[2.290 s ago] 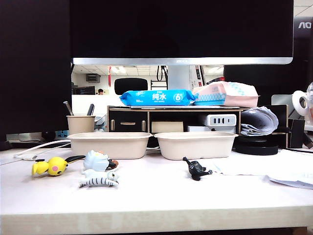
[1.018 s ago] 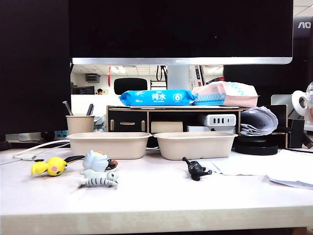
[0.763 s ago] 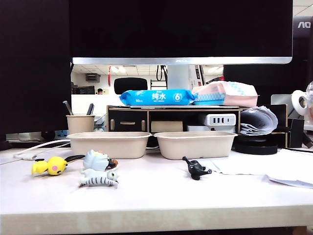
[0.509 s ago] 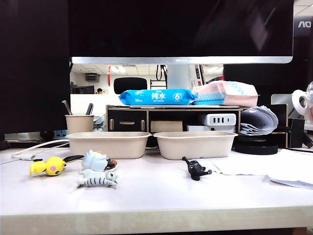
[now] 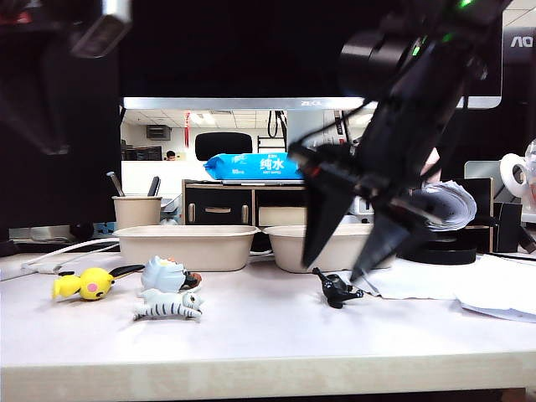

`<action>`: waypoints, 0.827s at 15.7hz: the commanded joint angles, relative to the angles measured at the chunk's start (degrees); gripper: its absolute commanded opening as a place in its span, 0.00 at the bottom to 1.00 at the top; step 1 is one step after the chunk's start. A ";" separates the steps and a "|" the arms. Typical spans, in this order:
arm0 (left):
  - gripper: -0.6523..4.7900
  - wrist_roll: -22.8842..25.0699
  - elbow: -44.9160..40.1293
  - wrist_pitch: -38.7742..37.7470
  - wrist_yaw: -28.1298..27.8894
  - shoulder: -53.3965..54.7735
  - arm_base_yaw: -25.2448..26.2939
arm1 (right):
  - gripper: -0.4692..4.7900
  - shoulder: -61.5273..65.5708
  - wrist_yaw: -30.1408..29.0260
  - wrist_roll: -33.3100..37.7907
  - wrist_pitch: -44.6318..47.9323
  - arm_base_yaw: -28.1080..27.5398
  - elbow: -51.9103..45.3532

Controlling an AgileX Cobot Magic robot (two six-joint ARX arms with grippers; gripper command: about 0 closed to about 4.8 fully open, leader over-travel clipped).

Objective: Put the dolls with similar sizes into the same paper box, while dolls with different sizes go into separate paper boxes.

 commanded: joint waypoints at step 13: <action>0.18 3.15 0.17 4.02 -5.97 1.42 -3.08 | 0.28 6.21 10.62 1.40 1.31 1.66 3.13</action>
